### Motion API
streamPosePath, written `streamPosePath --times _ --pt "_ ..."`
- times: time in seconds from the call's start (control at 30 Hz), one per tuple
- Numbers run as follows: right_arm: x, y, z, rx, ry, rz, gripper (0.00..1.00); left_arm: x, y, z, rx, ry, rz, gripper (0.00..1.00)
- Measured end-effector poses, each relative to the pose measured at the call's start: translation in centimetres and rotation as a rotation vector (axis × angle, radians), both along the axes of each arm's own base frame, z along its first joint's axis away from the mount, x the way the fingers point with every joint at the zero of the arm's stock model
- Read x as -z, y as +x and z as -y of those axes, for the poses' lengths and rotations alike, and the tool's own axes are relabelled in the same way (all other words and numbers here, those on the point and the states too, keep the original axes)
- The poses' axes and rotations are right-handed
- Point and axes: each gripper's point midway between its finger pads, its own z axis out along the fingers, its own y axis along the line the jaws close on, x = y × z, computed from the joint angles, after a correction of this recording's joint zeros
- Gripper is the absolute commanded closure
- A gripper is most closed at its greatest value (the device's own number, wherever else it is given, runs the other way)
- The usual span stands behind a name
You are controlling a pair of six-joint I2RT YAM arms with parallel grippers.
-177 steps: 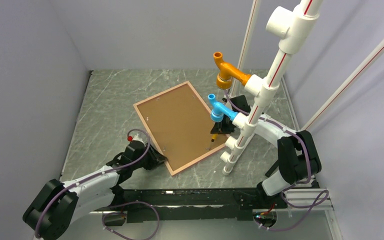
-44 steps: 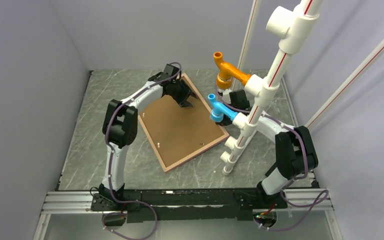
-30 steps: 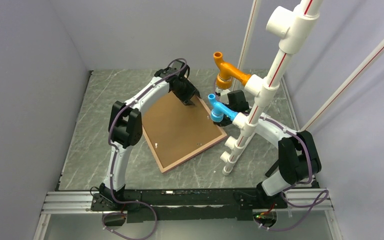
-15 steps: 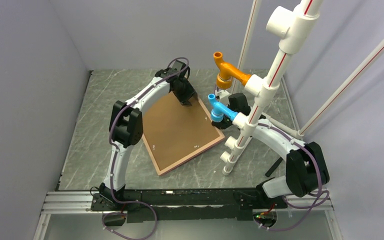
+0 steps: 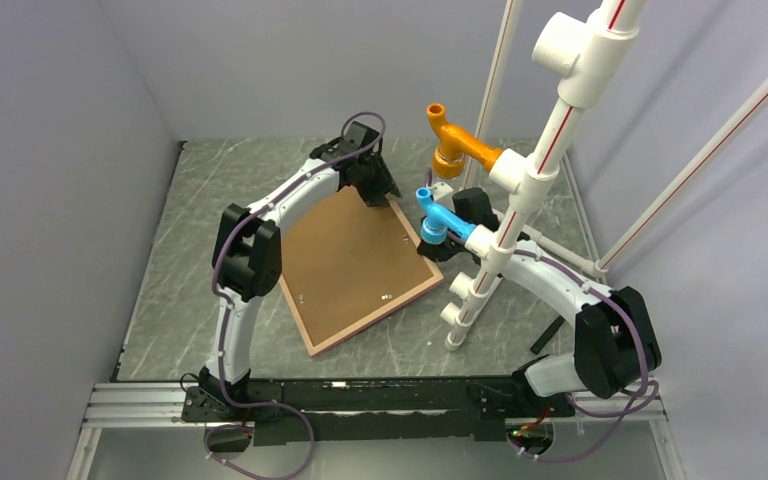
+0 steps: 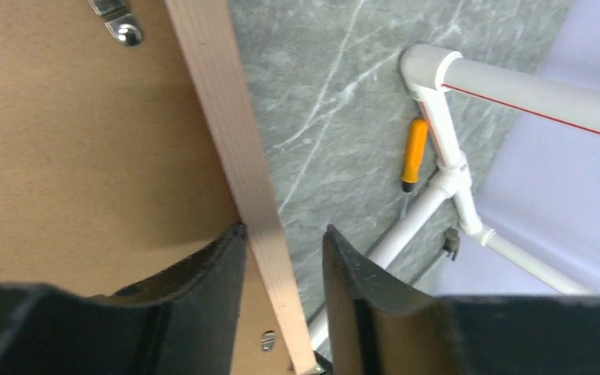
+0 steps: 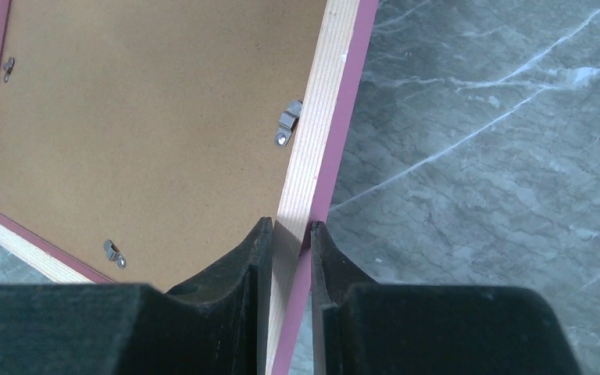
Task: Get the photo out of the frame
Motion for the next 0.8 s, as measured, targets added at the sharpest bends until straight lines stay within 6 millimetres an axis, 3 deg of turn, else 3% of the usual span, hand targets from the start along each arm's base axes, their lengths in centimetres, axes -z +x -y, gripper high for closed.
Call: streamPosePath --times 0.23,0.43,0.57,0.7,0.8 --pt "0.0 -0.1 0.0 -0.004 -0.007 0.012 1.00 0.8 -0.3 -0.7 -0.025 0.056 -0.009 0.75" --pt "0.3 -0.7 -0.2 -0.016 -0.012 0.008 1.00 1.3 -0.8 -0.5 -0.025 0.093 -0.021 0.58" --pt "0.5 -0.8 -0.3 -0.021 -0.018 0.008 1.00 1.4 -0.8 0.0 -0.021 0.103 -0.026 0.58" --pt "0.6 -0.9 -0.3 -0.022 -0.024 0.008 1.00 2.0 -0.9 0.1 -0.023 0.130 -0.038 0.70" --pt "0.6 -0.9 -0.2 -0.021 -0.028 0.011 1.00 2.4 -1.0 -0.2 -0.026 0.163 -0.034 0.88"
